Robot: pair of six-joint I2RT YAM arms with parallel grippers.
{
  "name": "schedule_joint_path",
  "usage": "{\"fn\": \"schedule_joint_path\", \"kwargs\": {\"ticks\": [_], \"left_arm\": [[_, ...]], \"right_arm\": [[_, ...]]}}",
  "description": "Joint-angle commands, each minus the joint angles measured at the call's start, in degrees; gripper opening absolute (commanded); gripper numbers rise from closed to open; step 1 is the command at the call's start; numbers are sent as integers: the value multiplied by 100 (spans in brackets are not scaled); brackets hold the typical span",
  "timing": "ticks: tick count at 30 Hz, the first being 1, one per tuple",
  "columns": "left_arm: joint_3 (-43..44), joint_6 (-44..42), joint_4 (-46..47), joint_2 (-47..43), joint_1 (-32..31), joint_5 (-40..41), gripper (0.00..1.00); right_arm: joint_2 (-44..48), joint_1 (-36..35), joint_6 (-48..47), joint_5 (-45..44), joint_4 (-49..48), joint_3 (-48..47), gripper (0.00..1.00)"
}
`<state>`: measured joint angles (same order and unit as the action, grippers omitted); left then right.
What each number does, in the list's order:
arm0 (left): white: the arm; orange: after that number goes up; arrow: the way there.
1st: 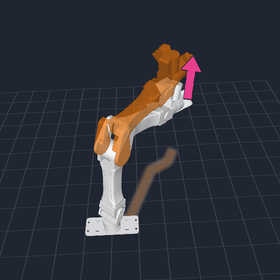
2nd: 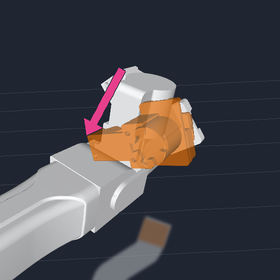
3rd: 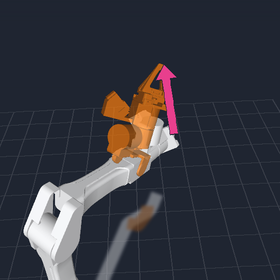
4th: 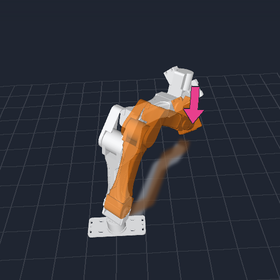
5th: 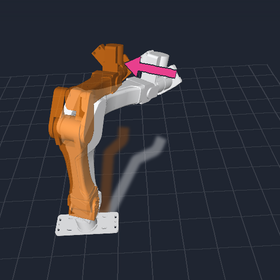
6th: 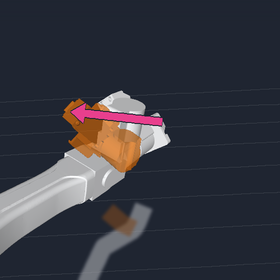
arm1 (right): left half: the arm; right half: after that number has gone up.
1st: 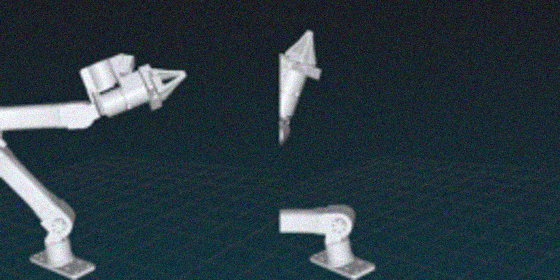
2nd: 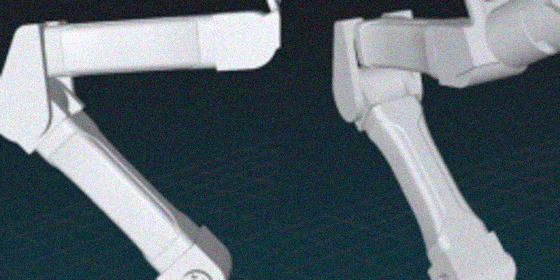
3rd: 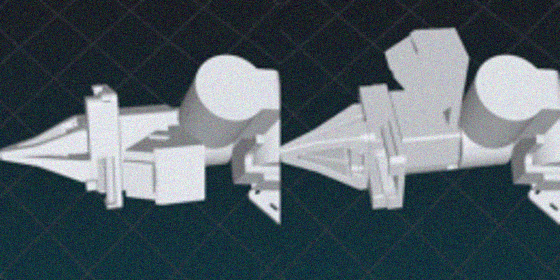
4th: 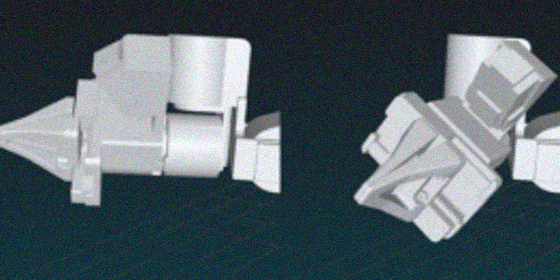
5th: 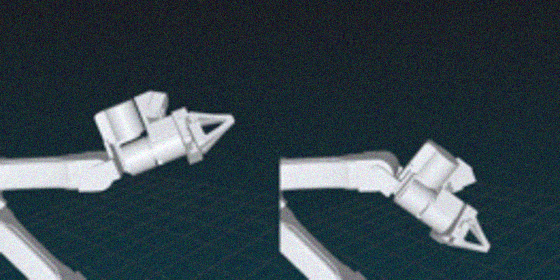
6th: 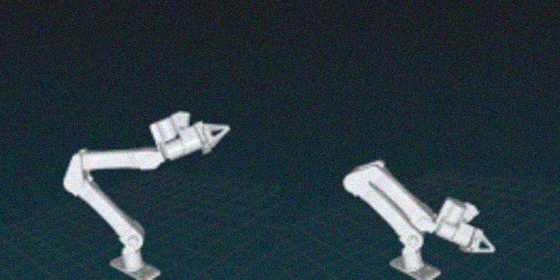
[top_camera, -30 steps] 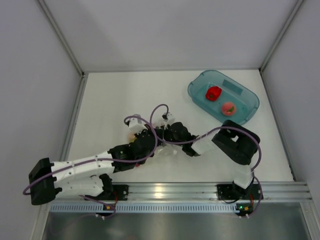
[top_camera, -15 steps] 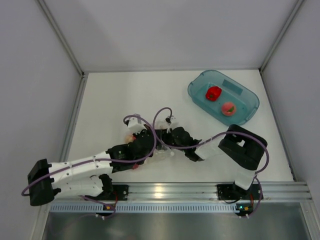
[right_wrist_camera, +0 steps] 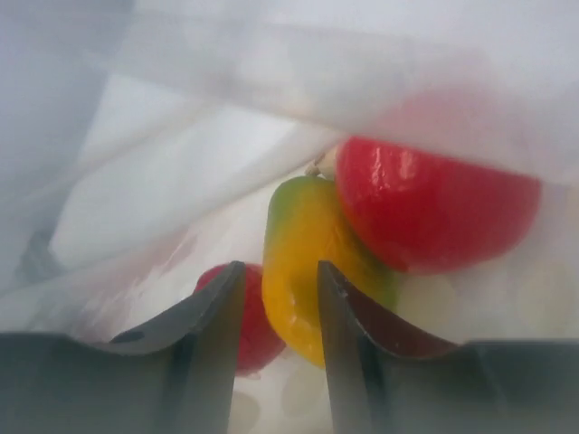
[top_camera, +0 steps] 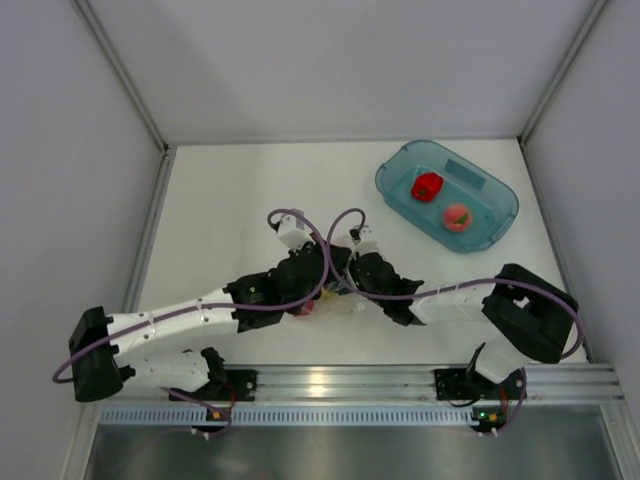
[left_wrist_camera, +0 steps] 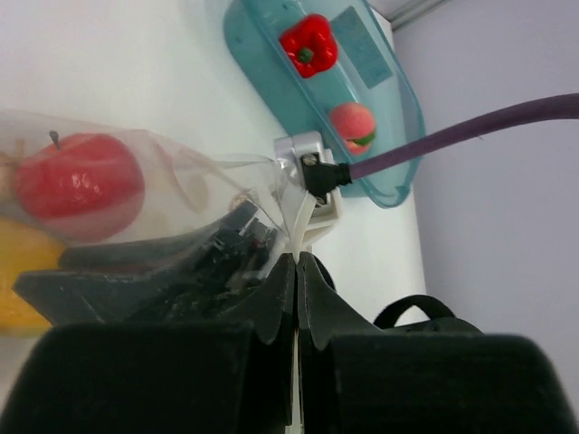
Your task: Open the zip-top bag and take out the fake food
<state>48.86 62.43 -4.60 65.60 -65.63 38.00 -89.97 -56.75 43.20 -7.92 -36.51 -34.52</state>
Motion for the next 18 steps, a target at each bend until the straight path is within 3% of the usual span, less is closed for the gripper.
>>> {"fn": "schedule_joint_path", "kwargs": {"ticks": [1, 2, 6, 8, 14, 18], "left_arm": [[475, 119, 645, 84, -20, -591, 0], [484, 172, 706, 75, -20, -688, 0], [309, 296, 741, -240, -20, -873, 0], [107, 357, 733, -390, -12, -803, 0], [-272, 226, 478, -856, -3, -321, 0], [-526, 111, 170, -865, 102, -91, 0]], "right_arm": [[454, -82, -128, -1112, 1352, -343, 39], [524, -12, -197, -1385, 2227, -432, 39], [1067, 102, -347, -2852, 4076, -801, 40], [1306, 251, -496, -3074, 4423, -775, 40], [1781, 779, -1233, -2522, 5224, -924, 41], [1861, 797, -1578, -1424, 4567, -688, 41]]}}
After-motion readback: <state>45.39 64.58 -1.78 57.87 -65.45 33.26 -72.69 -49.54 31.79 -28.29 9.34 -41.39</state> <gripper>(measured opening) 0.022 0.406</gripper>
